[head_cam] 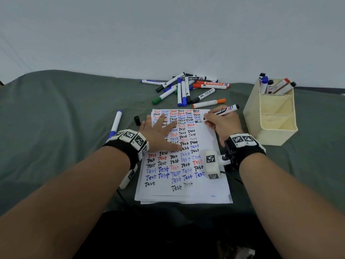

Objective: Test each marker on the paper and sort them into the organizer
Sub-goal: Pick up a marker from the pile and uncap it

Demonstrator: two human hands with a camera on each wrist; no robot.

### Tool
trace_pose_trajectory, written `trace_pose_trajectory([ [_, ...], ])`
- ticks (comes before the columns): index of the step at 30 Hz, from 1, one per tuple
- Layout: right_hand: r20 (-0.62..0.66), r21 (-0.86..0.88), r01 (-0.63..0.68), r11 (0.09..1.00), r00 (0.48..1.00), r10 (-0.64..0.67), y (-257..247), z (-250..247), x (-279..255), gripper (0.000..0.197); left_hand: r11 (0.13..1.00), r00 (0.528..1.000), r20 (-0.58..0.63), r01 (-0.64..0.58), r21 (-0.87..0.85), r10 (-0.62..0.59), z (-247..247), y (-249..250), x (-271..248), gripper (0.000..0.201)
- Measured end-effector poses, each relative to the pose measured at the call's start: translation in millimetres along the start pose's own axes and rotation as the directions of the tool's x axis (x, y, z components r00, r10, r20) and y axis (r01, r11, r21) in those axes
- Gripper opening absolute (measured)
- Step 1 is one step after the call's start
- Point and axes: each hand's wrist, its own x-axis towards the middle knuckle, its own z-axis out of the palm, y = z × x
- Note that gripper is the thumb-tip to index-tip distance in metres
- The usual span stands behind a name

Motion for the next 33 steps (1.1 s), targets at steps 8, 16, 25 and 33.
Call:
trace_pose_trajectory([
  [8, -0.016, -0.123, 0.025, 0.992, 0.999, -0.028, -3.0, 0.8, -5.8, 0.019, 1.000, 1.000, 0.012, 0.012, -0.015, -0.012, -0.3, 1.7, -2.2, 0.108],
  [16, 0.008, -0.188, 0.042, 0.981, 0.999, -0.041, -1.3, 1.5, -4.3, 0.015, 1.000, 1.000, 0.022, 0.017, -0.020, -0.017, -3.6, 5.0, -6.4, 0.110],
  [25, -0.007, -0.156, 0.059, 0.986, 0.998, -0.060, 1.7, -0.3, -2.4, 0.018, 0.999, 0.999, 0.028, 0.017, -0.030, -0.016, -3.9, 5.1, -7.4, 0.108],
  [33, 0.000, -0.211, 0.074, 0.975, 0.997, -0.075, 1.7, -0.1, -1.6, 0.023, 1.000, 0.999, 0.032, 0.014, -0.026, -0.013, -4.6, 4.8, -7.5, 0.109],
])
